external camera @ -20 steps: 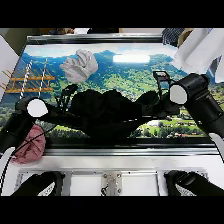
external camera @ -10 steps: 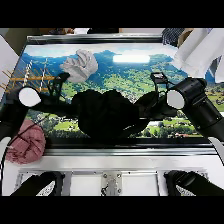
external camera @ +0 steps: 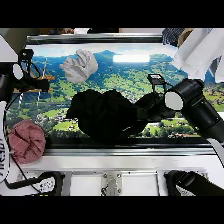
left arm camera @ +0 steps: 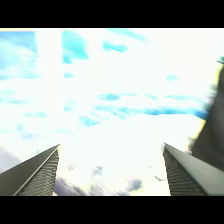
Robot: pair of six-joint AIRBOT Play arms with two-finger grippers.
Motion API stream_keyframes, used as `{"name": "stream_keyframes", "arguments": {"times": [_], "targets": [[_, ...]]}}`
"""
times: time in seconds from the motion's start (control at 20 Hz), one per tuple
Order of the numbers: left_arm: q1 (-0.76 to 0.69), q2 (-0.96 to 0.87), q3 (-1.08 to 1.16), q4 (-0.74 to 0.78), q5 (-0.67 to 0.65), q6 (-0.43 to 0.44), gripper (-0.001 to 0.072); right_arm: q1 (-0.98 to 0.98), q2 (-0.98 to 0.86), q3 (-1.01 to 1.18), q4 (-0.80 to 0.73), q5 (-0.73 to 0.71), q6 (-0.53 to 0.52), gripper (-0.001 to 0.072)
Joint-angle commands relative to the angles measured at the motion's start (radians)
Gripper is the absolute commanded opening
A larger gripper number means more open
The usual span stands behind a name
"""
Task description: Fold the clothes and pants, and hang the long-sleeved shirts on hangers.
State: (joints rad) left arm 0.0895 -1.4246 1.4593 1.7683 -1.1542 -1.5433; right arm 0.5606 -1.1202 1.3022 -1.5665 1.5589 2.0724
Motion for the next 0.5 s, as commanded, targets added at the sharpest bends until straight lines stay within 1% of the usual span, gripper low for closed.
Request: {"name": "stream_keyframes", "arguments": {"times": [0.0,0.1,0.25,0.45], "targets": [[0.079,-0.150,0.035,0.074,0.122,-0.001,0.0685,0.004,-0.002,0.000,0.007,0.000,0.000,0.0016],[0.095,-0.227,0.035,0.084,0.166,-0.001,0.0685,0.004,-0.002,0.000,0.007,0.000,0.000,0.0016],[0.094,-0.325,0.035,0.164,0.218,0.000,0.0685,0.004,-0.002,0.000,0.007,0.000,0.000,0.0016],[0.094,-0.417,0.036,0.233,0.248,-0.001,0.0685,0.004,-0.003,0.000,0.007,0.000,0.000,0.0016]]}}
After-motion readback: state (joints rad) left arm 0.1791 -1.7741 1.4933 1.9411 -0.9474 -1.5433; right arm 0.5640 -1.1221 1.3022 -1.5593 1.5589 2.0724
